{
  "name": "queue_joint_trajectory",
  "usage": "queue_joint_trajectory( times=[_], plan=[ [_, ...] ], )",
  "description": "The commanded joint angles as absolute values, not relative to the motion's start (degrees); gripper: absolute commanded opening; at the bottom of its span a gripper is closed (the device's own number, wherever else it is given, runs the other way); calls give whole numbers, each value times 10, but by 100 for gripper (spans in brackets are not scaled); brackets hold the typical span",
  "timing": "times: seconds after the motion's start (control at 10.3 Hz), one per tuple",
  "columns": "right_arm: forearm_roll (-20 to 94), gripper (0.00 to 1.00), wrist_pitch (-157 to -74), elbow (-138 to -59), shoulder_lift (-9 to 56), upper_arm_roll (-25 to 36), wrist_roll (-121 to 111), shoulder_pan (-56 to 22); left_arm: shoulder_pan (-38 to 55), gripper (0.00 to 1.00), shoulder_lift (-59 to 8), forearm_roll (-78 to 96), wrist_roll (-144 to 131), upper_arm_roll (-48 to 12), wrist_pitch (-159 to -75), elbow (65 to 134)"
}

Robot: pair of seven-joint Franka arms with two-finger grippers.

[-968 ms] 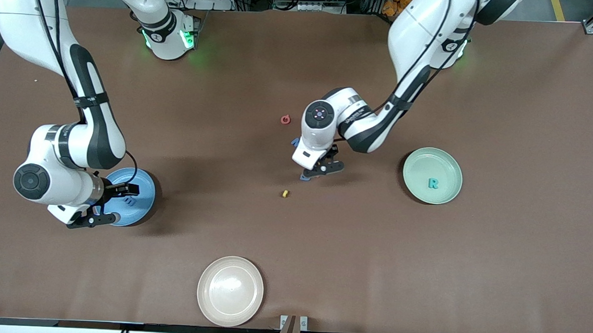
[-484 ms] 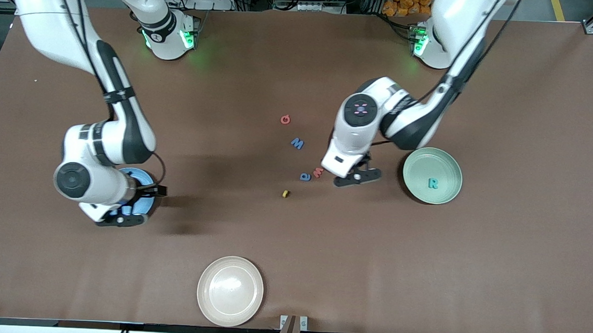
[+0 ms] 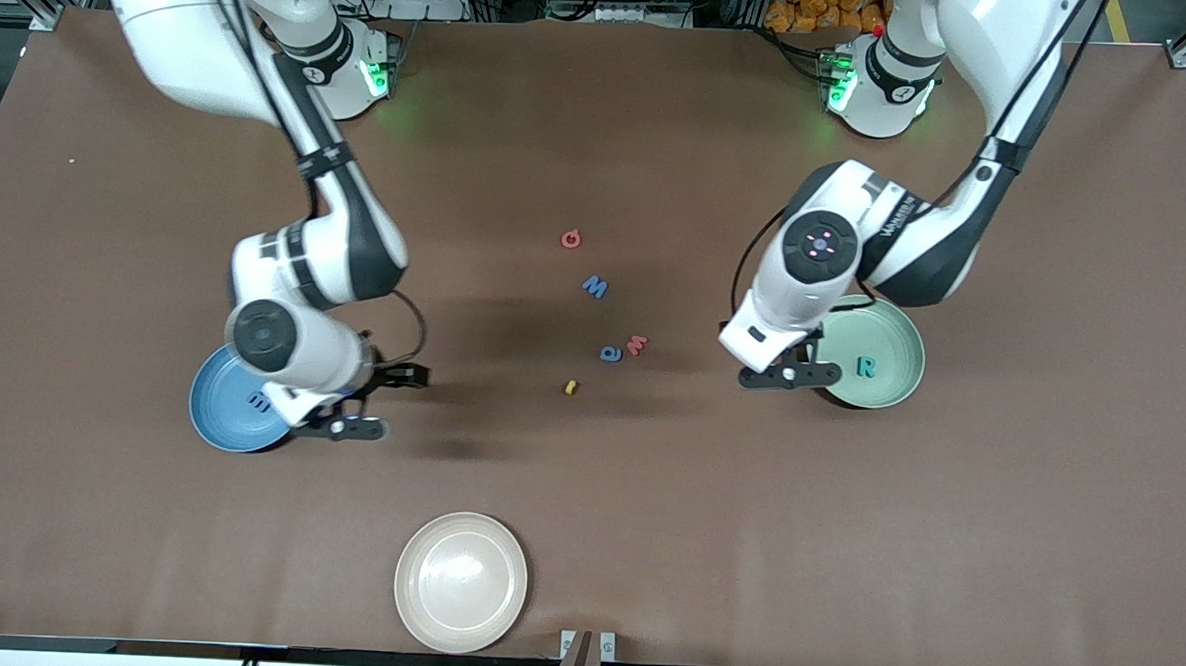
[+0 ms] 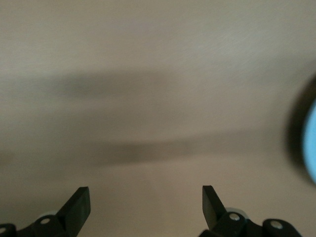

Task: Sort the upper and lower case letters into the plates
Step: 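Place the yellow H on the green plate while the right gripper grasps i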

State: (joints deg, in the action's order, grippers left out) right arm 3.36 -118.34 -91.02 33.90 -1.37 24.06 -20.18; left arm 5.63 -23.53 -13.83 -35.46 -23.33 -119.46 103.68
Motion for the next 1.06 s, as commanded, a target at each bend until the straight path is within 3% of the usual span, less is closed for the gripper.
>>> queue_joint_trajectory(
  times=[0.0,0.29,0.48,0.97],
  plan=[
    [40,100,-1180,-851,380,-11,362,-249,-1,0,-192,-135,-261,-243,-1189,1083],
    [54,100,-1187,-792,430,-11,485,-295,-66,0,-192,-135,-158,-243,-1189,1098],
    [74,100,-1249,-787,453,-11,547,-316,-104,0,-199,-135,-130,-243,-1190,1102],
    [95,100,-1258,-677,537,-11,620,-352,-125,0,-231,-141,-105,-223,-1198,1104]
  ],
)
